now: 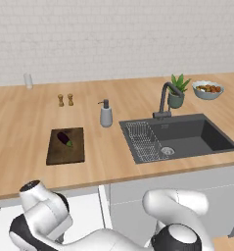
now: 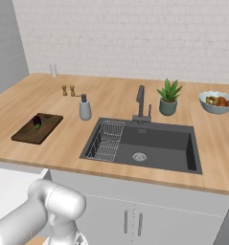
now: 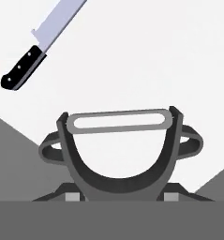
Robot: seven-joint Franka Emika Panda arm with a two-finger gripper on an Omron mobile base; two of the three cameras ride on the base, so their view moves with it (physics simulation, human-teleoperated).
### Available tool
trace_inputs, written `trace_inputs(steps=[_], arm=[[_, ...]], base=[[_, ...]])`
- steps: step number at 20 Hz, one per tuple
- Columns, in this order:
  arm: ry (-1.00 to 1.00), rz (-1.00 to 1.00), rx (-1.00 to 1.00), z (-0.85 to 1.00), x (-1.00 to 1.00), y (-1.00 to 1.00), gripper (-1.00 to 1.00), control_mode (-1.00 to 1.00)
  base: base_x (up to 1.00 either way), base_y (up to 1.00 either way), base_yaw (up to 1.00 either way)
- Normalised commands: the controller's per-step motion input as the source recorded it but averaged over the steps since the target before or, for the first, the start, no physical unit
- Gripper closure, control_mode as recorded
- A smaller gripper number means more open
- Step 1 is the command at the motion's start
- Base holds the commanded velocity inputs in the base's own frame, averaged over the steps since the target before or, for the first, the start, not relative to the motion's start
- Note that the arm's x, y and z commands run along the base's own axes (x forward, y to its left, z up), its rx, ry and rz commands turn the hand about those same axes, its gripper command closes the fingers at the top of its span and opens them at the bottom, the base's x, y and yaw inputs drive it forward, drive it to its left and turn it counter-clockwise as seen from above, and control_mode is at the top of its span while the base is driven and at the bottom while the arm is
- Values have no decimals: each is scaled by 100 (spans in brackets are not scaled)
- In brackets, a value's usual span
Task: Place the appropriate cutting tool for cutting the eggplant skin on the cutting board.
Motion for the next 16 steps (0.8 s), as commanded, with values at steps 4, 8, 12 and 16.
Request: trace_inputs(steps=[4,8,12,16], arm=[[0,5,1,100,-31,0,100,-100],[0,1,0,100,-8,-1,100,-100],[0,0,0,100,3,-10,100,-100],[0,0,0,88,44,-14,100,-100]], base=[[0,0,0],[0,0,0],[0,0,0],[0,0,0]])
